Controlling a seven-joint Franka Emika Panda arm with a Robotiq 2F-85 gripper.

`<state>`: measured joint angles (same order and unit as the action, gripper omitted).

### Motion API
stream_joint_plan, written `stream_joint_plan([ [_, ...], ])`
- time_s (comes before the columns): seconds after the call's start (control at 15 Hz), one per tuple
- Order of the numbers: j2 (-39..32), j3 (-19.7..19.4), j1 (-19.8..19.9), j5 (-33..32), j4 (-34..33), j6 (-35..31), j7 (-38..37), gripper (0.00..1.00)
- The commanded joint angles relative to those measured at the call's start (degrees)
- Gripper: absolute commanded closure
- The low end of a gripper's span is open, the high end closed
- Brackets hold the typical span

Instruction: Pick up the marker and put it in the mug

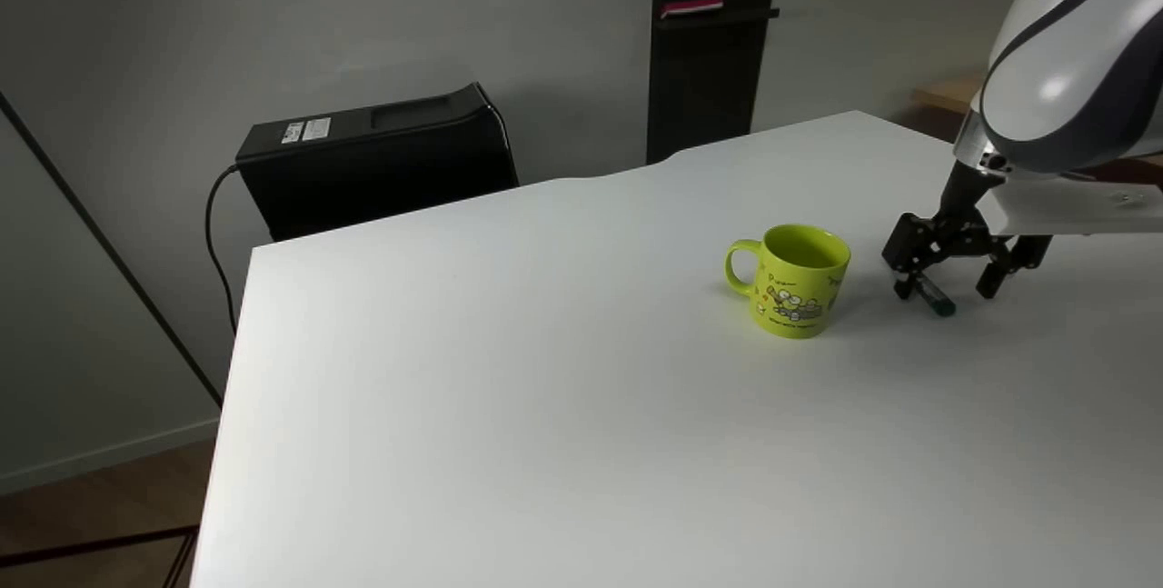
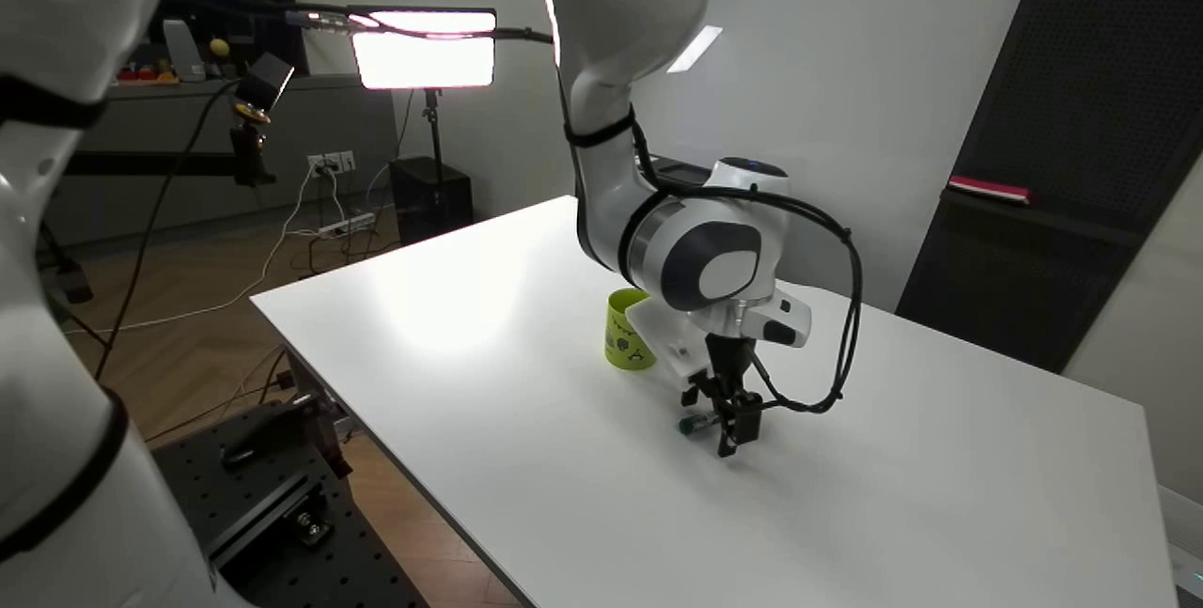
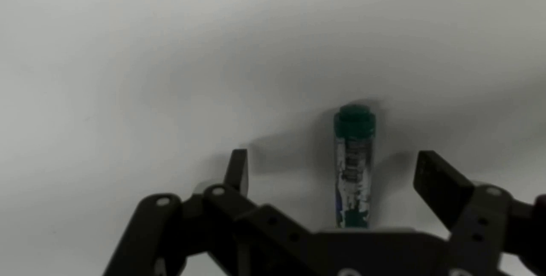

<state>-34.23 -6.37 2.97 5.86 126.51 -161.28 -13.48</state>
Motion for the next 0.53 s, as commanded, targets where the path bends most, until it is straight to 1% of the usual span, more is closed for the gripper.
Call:
stream_joint_plan([
  [0.0, -1.14, -0.25, -0.01, 0.6, -1.7, 1.0, 0.14, 0.26],
  [0.27, -1.4, -1.54, -1.05, 0.01, -2.64, 2.03, -1.08, 0.54],
  [0.47, -1.8, -4.38, -3.02, -1.36, -4.2, 4.59, -3.44, 0.74],
])
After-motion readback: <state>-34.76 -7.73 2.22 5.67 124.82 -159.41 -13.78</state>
